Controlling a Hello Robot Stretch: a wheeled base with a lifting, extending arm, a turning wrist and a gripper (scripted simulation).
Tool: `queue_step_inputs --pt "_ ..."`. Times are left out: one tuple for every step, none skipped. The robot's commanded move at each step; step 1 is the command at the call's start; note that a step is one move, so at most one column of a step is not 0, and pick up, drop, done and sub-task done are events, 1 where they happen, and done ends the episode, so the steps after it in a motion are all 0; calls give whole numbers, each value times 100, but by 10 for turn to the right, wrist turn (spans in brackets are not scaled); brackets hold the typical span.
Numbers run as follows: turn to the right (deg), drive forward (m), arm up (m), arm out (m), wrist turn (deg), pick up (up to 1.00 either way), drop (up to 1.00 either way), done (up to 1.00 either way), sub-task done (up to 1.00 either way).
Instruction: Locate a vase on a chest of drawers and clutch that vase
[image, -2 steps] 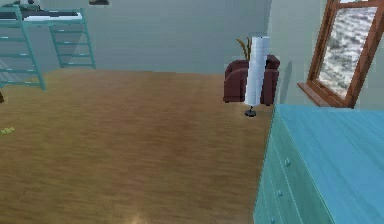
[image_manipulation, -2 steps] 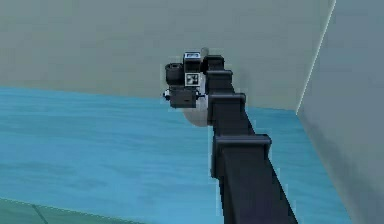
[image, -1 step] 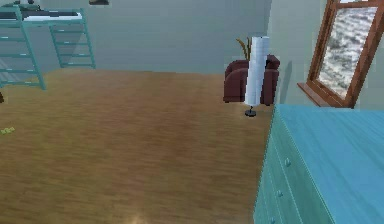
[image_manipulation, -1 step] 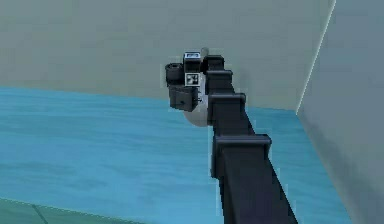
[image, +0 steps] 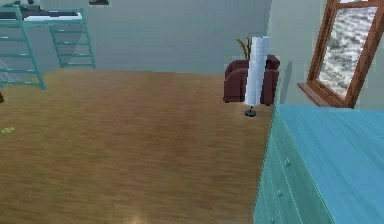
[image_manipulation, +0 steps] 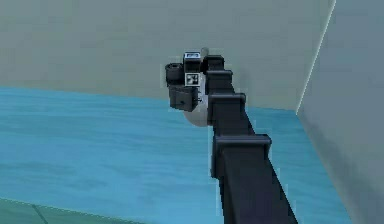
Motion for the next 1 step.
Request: queue_step_inputs --pt "0 0 0 0 0 0 0 100 0"
